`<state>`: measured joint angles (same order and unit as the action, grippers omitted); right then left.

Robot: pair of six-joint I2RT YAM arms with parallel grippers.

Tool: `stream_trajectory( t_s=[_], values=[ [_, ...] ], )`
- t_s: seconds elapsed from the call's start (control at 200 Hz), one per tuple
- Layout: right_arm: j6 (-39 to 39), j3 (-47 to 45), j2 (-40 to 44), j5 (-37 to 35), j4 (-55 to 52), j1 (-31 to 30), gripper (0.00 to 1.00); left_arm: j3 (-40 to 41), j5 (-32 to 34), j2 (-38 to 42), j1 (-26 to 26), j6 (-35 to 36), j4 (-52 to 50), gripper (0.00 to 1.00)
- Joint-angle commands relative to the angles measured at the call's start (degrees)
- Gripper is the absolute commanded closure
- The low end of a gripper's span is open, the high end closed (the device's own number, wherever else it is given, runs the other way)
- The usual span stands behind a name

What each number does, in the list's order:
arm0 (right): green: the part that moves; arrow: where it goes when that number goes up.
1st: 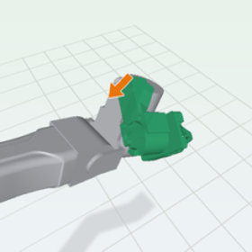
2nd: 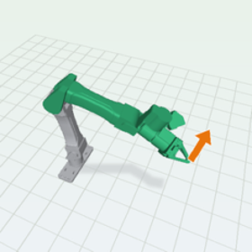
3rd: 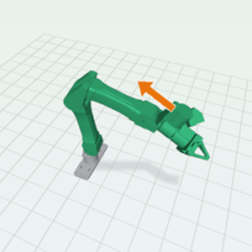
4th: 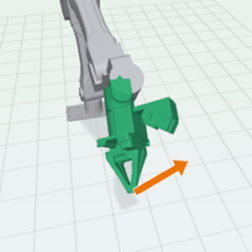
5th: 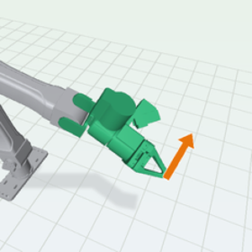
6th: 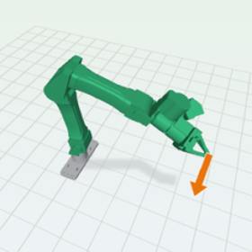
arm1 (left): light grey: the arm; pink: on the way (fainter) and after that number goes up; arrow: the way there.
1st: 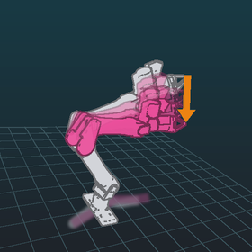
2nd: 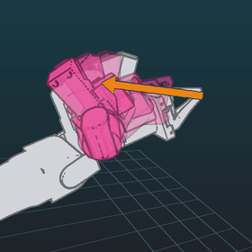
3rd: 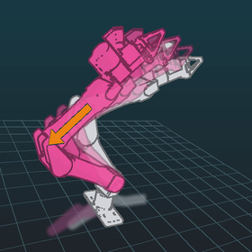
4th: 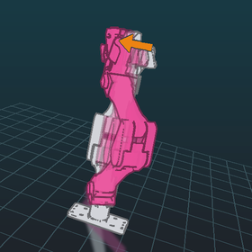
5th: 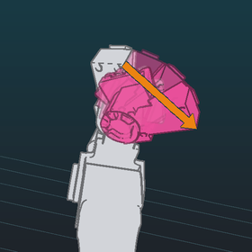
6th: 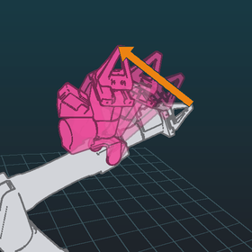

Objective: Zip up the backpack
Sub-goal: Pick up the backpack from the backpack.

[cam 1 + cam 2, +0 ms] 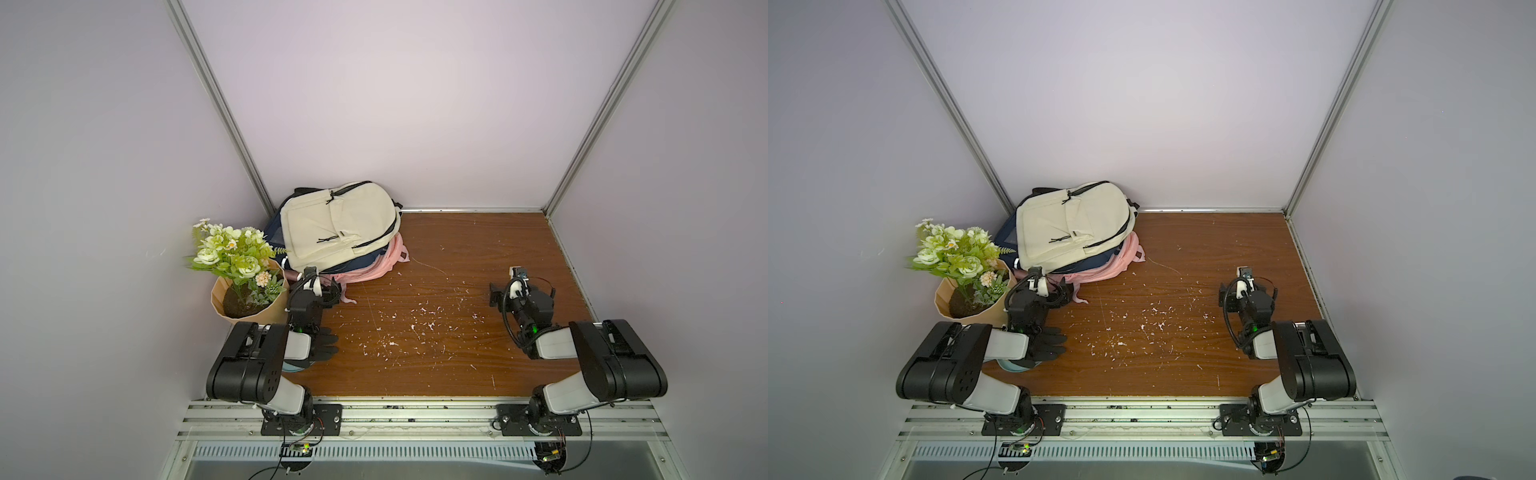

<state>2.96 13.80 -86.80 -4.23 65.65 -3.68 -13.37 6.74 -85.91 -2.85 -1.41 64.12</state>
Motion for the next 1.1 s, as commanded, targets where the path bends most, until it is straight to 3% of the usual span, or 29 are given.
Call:
stream_trajectory(
  t_s=[0.0,0.27,0.32,0.375,0.445,0.505,0.57,0.701,0.826,0.901,0.961,1.096],
  values=[
    [-0.7,0.9,0.4,0.0,2.2,0.1,0.00,-1.3,-0.1,-0.7,1.3,0.7,1.9,0.00],
    [-1.1,0.8,0.5,0.6,2.3,0.7,0.00,-1.0,-0.3,0.0,1.3,1.0,2.1,0.01],
    [-0.9,0.6,0.5,0.9,2.4,0.6,0.00,-2.1,-2.3,2.6,1.0,2.5,-2.3,0.00],
    [0.2,0.7,1.2,3.3,2.1,0.6,0.00,-3.7,-0.1,6.1,-0.6,3.3,-8.1,0.00],
    [1.7,1.5,4.1,5.0,-1.8,0.1,0.00,-4.3,3.2,11.1,-3.9,5.4,-12.2,0.00],
    [1.5,4.8,8.2,3.1,-12.0,-0.6,0.00,-4.9,5.6,15.0,-6.3,5.3,-15.7,0.00],
    [1.3,7.2,11.8,1.9,-19.0,-1.1,0.00,-6.7,5.4,18.5,-6.8,1.7,-21.0,0.00],
    [-2.7,5.6,21.2,2.8,-20.2,-1.3,0.00,-12.9,7.7,22.5,-6.9,-8.8,-34.7,0.00],
    [-10.9,9.0,27.9,-3.1,-27.5,-1.3,0.00,-21.7,18.7,22.5,-6.8,-25.5,-50.0,0.00],
    [-19.4,12.8,29.8,-8.5,-35.6,-1.2,0.00,-27.9,21.8,20.0,-6.7,-32.8,-58.7,0.00],
    [-30.7,16.8,29.9,-14.1,-45.8,-1.0,0.01,-32.4,19.0,17.4,-5.7,-33.9,-62.7,0.00],
    [-30.9,17.8,28.7,-5.1,-45.7,0.0,0.01,-35.9,8.3,13.5,-4.8,-28.8,-59.3,0.00]
  ],
)
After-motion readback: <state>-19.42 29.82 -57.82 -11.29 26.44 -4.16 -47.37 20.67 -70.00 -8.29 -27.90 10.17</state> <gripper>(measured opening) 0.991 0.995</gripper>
